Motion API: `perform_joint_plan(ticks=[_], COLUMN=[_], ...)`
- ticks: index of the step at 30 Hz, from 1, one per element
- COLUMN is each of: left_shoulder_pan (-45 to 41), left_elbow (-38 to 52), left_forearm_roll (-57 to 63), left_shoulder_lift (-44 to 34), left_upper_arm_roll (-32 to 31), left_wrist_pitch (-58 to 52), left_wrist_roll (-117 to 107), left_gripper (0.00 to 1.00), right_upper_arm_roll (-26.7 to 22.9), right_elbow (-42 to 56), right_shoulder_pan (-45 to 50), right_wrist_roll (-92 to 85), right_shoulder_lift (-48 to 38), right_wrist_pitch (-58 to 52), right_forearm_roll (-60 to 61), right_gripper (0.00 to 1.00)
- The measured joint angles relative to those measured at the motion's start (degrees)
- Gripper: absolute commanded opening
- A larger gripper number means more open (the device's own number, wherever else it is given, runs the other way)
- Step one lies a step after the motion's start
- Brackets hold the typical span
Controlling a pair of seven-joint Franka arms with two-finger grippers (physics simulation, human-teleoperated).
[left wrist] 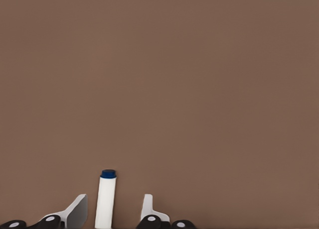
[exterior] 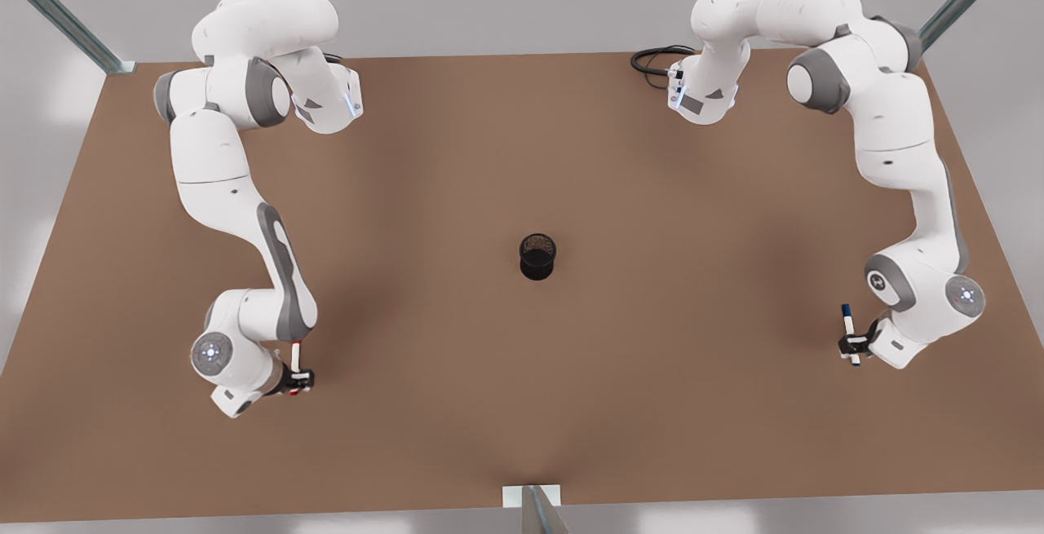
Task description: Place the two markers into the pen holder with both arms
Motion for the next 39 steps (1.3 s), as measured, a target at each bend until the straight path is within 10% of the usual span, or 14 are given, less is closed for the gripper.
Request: perform_joint_plan(ticks=[8, 21, 25, 39], left_shoulder_pan=[0.8, 1.5, 1.5, 1.3], left_elbow=[1.3, 1.4, 1.4, 1.8], left_forearm_roll=[-0.7, -1.7, -1.8, -1.0], left_shoulder_lift=[1.9, 2.5, 2.6, 2.0], left_upper_arm_roll=[0.0, 0.0, 0.0, -1.5], left_wrist_pitch=[1.4, 2.8, 2.9, 3.3], left_wrist_roll=[2.6, 5.6, 6.2, 6.7], left_gripper=[0.61, 0.37, 0.34, 0.21], right_upper_arm_roll=[0.1, 0.1, 0.1, 4.1], right_elbow=[-0.6, -1.0, -1.1, 0.2], right_shoulder_pan=[-0.2, 0.1, 0.1, 4.3], right_wrist_roll=[-0.9, -1.6, -2.0, -2.7], right_shoulder_lift=[-0.9, -0.6, -0.7, -11.9], right_wrist_pitch=[0.0, -0.1, -0.1, -1.6], right_forearm_roll=[0.0, 0.0, 0.6, 0.8], right_gripper=[0.43, 0.39, 0.22, 0.21])
